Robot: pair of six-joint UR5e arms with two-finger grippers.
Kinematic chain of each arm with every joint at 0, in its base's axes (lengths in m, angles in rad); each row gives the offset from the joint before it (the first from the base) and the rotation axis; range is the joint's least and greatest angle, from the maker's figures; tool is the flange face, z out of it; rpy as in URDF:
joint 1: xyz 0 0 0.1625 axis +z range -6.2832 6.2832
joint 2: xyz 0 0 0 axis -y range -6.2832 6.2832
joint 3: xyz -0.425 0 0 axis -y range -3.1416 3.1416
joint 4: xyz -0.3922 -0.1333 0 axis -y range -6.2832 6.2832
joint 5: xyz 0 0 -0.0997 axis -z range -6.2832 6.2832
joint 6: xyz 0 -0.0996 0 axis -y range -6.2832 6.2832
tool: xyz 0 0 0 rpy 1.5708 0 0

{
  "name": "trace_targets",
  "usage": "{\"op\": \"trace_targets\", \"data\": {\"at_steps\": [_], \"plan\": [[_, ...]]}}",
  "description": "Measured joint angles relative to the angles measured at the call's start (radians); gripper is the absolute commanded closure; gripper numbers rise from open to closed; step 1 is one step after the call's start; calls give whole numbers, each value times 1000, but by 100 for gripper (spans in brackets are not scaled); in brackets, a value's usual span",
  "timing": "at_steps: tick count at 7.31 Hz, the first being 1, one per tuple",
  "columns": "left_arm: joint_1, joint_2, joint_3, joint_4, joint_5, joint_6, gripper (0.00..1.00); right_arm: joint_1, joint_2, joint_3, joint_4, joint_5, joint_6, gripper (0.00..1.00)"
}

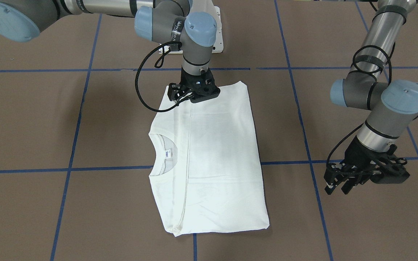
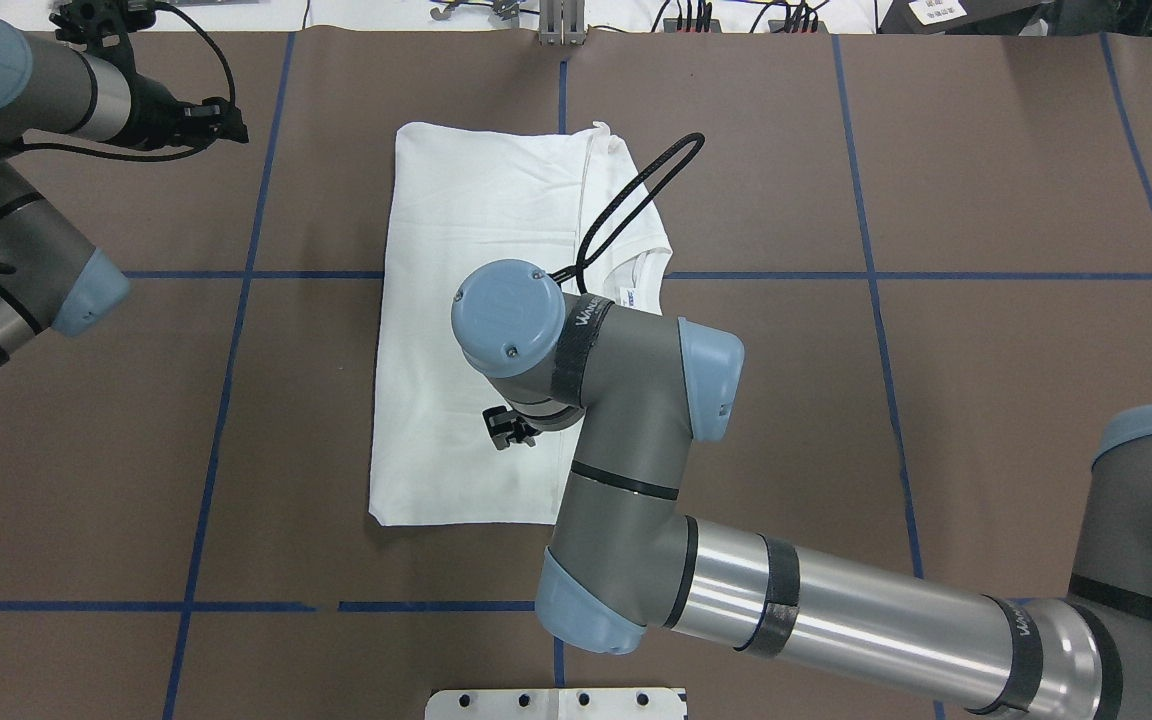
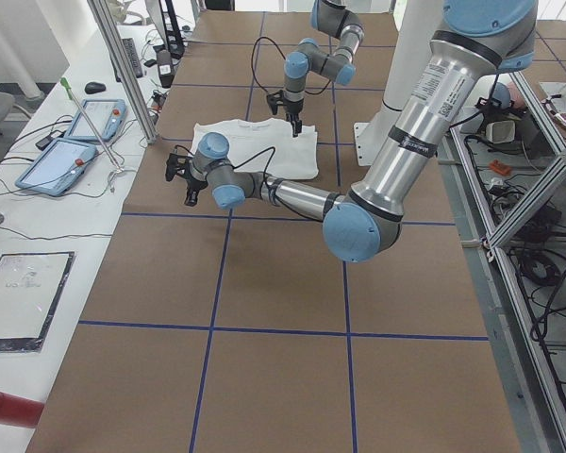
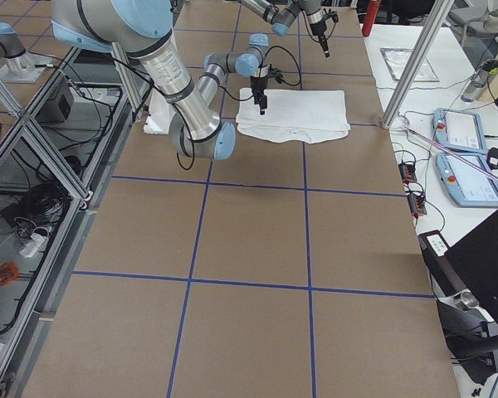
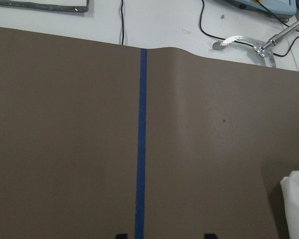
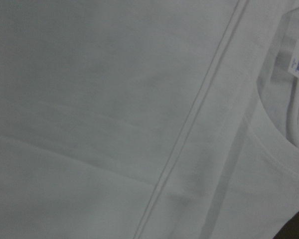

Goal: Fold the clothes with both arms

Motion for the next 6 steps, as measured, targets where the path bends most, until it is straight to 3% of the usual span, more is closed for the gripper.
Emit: {"op": "trace_targets", "data": {"at_steps": [6], "plan": [[2,12,0,-1,4,-6,37,-70,-13,5,-68,-1,-13,0]]}}
